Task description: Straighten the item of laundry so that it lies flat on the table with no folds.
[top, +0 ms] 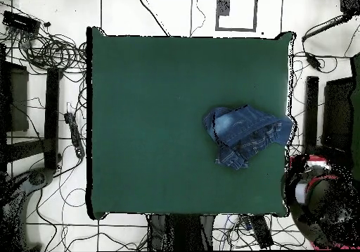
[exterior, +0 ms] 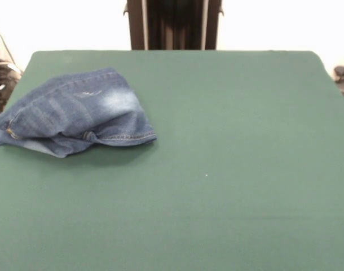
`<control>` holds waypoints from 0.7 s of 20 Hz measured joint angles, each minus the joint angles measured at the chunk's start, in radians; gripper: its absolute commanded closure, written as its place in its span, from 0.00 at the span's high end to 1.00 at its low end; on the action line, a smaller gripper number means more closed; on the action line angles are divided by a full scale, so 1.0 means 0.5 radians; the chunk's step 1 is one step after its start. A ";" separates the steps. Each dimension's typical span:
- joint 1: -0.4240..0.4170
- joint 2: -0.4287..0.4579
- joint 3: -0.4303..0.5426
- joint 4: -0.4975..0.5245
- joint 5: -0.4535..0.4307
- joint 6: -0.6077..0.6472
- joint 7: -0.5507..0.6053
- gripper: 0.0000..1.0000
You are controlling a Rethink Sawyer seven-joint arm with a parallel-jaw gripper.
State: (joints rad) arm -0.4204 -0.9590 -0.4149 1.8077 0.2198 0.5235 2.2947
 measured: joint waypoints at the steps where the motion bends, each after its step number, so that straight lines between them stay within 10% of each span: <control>1: 0.000 0.001 -0.006 -0.006 -0.003 0.004 0.000 1.00; 14: -0.024 0.005 -0.061 -0.083 -0.017 0.020 0.000 1.00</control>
State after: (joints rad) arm -0.4323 -0.9567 -0.4453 1.7664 0.2110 0.5337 2.2947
